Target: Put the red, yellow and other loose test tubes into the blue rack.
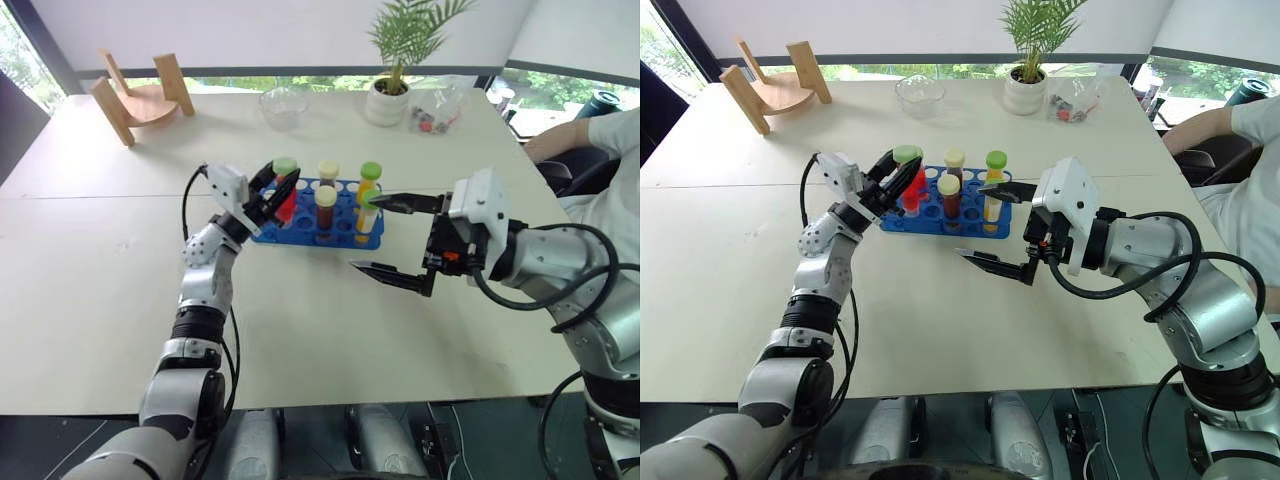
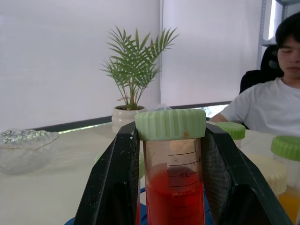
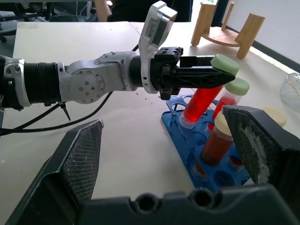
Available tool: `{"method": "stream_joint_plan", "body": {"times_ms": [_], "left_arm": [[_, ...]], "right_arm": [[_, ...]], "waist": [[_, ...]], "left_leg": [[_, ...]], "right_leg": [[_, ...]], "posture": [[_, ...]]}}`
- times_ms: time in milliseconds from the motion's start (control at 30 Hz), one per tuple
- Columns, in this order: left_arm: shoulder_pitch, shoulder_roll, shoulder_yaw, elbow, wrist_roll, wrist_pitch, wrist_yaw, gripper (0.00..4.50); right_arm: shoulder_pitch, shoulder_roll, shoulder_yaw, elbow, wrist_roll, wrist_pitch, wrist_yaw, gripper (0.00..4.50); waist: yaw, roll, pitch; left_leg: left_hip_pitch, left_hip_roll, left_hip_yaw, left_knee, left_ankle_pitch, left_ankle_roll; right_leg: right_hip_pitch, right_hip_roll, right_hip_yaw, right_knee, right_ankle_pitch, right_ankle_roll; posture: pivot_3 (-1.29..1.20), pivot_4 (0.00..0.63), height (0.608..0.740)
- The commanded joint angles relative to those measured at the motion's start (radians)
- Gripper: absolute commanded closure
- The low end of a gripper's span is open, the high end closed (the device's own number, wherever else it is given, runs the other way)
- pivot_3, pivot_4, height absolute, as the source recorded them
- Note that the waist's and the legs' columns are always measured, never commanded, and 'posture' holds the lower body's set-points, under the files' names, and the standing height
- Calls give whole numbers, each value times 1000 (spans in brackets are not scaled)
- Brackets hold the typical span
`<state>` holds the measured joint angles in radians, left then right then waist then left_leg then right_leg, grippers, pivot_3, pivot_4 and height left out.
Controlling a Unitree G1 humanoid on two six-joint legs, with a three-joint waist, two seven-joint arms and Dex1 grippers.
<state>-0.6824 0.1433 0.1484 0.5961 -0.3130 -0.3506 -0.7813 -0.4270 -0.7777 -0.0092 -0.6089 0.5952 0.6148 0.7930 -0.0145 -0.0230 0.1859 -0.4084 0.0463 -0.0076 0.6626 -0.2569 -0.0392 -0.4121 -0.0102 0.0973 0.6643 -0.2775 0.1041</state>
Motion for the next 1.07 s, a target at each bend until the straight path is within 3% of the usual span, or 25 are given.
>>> {"method": "stream_joint_plan", "body": {"times_ms": [33, 333, 367, 533, 700, 900, 1067], "left_arm": [[-2, -2, -9, 32, 16, -52, 2, 3264], [10, 5, -26, 100, 39, -109, -10, 3264], [16, 12, -38, 108, 51, -108, -19, 2236], [83, 69, -77, 7, 55, 27, -60, 50], [180, 219, -86, -274, 11, 281, -101, 50], [338, 518, 3, -702, -189, 727, -179, 50], [470, 656, 82, -905, -332, 943, -189, 50]], "right_arm": [[-6, -1, -19, -41, 15, 2, -5, 0], [-8, 0, -22, -42, 16, 8, -2, 0], [-8, 0, -21, -42, 15, 8, -2, 0], [-4, -2, -21, -41, 13, 8, 0, 0], [28, -13, -33, -33, 7, 8, 4, 0], [99, -32, -76, 30, -12, -8, 13, 0], [127, -39, -100, 77, -17, -12, 22, 0]], "waist": [[-1, 0, 0], [0, 0, 0], [0, 0, 0], [-4, 0, 0], [-5, 0, 0], [-8, 0, 0], [-4, 1, 1]], "left_leg": [[0, 0, 0, 0, 0, 0], [0, 0, 0, 0, 0, 0], [0, 0, 0, 0, 0, 0], [0, 0, 0, 0, 0, 0], [0, 1, -1, -1, 0, 0], [0, 1, -1, -1, 0, 0], [1, 1, 0, -1, 0, 0]], "right_leg": [[0, 0, 0, 0, 0, 0], [0, 0, 0, 0, 0, 0], [0, 0, 0, 0, 0, 0], [0, 0, 0, 0, 0, 0], [0, 1, -1, 0, 0, 0], [0, 0, -1, 0, 0, -1], [0, -1, -1, -1, -2, -3]], "posture": [[0, 150, 740], [0, 150, 740], [0, 150, 740], [0, 150, 740], [0, 150, 740], [0, 150, 740], [0, 150, 740]]}}
